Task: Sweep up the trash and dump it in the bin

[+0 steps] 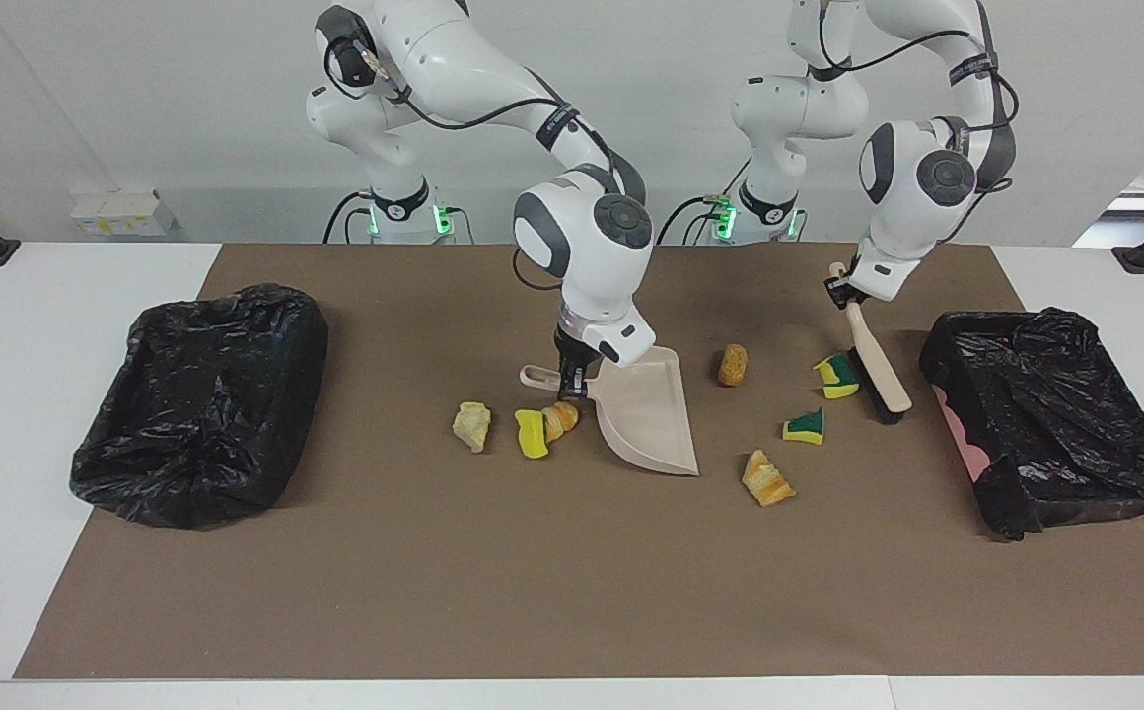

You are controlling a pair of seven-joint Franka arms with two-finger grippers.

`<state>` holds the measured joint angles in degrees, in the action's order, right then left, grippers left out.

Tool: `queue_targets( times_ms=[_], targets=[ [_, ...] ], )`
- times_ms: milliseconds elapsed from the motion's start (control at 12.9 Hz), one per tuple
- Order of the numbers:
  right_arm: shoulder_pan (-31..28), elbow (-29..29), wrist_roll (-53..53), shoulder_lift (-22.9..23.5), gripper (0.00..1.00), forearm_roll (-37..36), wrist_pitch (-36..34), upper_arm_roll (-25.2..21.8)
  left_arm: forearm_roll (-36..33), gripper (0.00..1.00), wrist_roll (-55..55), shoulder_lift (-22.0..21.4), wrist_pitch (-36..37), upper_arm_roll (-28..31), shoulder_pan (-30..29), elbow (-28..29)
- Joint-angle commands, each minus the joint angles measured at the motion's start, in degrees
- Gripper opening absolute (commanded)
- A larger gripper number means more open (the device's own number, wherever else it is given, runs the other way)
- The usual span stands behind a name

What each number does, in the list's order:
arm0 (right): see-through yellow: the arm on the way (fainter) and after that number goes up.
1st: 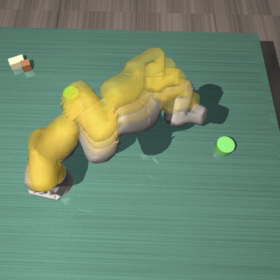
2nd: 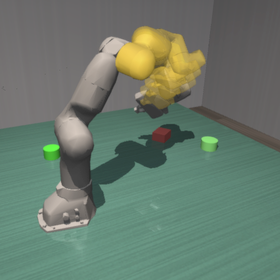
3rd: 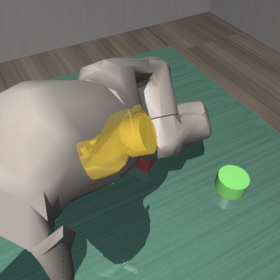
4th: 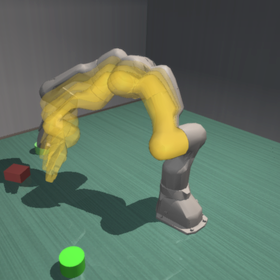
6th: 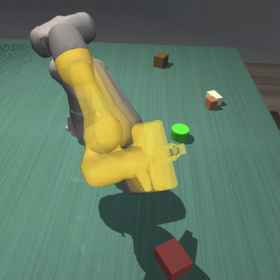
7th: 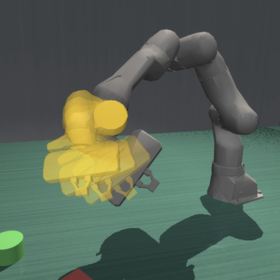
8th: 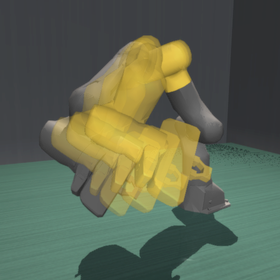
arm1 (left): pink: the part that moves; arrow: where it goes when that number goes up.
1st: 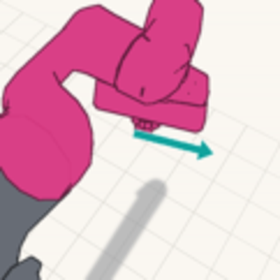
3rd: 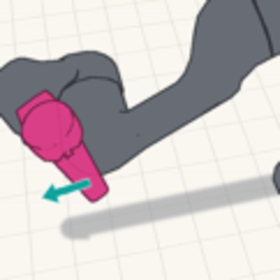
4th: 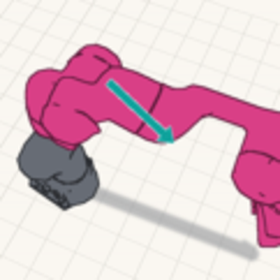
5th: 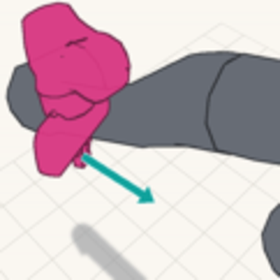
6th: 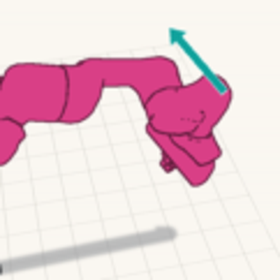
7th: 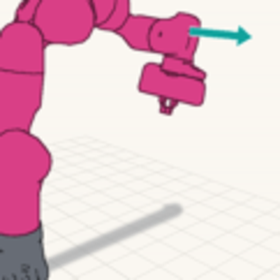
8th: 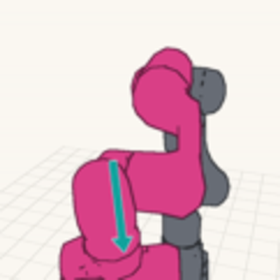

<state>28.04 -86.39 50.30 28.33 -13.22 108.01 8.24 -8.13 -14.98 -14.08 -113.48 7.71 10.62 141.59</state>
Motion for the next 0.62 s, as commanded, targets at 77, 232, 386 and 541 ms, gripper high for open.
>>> queue_targets(
  times_ms=[77, 232, 386, 541],
  targets=[
    [-1.06, -6.07, 0.76, -3.28, 0.0, 1.79, 4.49, 0.81, -0.05, 0.0, -6.01, -1.22, -1.4, 0.11, 6.67, 2.2],
    [-1.15, -6.16, 0.76, -3.28, 0.0, 1.79, 4.58, 0.9, 2.31, 0.0, -10.4, -0.52, -3.14, 0.11, 10.55, 2.2],
    [-0.71, -6.34, 0.5, -2.93, 0.0, 1.79, 5.54, 0.81, 7.93, 0.0, -11.73, 0.01, -6.31, 0.11, 12.58, 2.11],
    [-0.8, -7.13, 0.23, -3.11, 0.0, 1.88, 6.6, 0.9, 9.62, 0.0, -13.66, 0.36, -6.67, 0.11, 14.95, 1.94]
  ],
)
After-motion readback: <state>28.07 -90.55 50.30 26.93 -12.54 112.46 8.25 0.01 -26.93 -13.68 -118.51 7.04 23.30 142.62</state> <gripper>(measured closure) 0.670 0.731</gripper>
